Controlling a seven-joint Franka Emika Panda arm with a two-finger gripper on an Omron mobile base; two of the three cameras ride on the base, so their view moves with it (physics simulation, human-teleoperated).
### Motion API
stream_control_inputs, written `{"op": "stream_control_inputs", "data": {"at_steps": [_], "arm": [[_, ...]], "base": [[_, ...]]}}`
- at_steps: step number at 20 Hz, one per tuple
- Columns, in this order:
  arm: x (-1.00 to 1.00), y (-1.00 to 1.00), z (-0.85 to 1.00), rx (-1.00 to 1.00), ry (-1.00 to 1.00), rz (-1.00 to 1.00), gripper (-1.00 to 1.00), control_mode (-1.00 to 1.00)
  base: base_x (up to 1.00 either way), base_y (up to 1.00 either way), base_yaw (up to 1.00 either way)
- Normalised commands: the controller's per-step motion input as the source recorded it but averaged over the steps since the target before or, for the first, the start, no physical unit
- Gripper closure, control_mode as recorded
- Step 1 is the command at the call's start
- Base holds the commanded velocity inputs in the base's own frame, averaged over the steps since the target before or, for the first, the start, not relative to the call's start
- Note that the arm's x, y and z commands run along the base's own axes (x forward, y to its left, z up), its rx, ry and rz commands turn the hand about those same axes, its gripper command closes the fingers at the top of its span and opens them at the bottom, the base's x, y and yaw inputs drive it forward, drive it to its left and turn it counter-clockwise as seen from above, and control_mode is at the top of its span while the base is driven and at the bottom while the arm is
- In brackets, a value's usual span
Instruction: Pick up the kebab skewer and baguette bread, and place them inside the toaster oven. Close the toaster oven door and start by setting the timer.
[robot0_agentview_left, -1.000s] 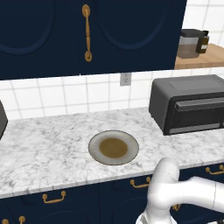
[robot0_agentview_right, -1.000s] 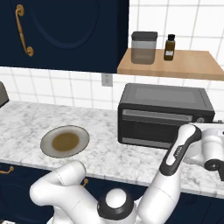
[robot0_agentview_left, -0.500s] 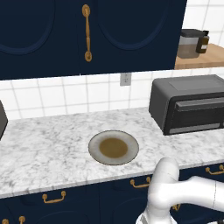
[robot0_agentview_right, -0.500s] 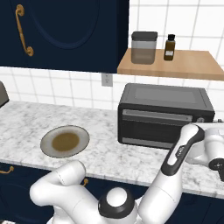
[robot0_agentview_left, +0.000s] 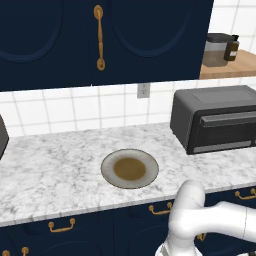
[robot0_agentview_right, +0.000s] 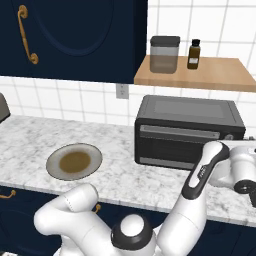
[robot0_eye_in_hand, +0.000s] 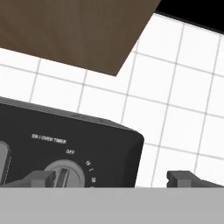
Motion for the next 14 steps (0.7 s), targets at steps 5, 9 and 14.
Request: {"op": "stream_control_inputs", "data": {"at_steps": [5, 9, 14], "arm": [[0.14, 0.00, 0.00, -0.01, 0.00, -0.15, 1.00, -1.00], [0.22, 0.00, 0.00, 0.00, 0.00, -0.17, 1.00, -1.00], [0.04, 0.00, 0.00, 0.00, -0.02, -0.19, 1.00, -1.00]], "base": [[0.00, 0.00, 0.00], [0.00, 0.00, 0.00], [0.00, 0.00, 0.00]]}}
